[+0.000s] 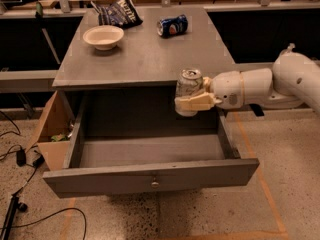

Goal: Place 7up can into top drawer

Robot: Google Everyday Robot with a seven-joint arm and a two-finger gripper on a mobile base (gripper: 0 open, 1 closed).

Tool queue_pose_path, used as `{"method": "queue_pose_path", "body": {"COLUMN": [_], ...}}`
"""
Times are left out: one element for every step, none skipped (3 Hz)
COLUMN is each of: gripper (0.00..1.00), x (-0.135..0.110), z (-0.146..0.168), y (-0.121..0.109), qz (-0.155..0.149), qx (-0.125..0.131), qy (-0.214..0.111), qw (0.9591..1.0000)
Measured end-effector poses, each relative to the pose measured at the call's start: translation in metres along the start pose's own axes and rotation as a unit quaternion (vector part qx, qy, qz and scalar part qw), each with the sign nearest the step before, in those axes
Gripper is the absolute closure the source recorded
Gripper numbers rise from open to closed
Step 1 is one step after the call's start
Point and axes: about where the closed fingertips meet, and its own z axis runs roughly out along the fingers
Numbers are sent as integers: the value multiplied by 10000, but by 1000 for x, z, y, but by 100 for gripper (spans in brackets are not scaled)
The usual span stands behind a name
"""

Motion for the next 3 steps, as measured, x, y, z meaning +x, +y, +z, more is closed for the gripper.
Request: {"method": "queue_pose_path", "body": {"gripper": [100, 100, 100], "x": [52, 98, 119], "z": [29, 62, 92], "y": [1, -8, -19], "qz": [341, 412, 213], "qx": [15, -42, -215], "qy": [-404, -500, -371], "qw": [9986, 9979, 9989]}}
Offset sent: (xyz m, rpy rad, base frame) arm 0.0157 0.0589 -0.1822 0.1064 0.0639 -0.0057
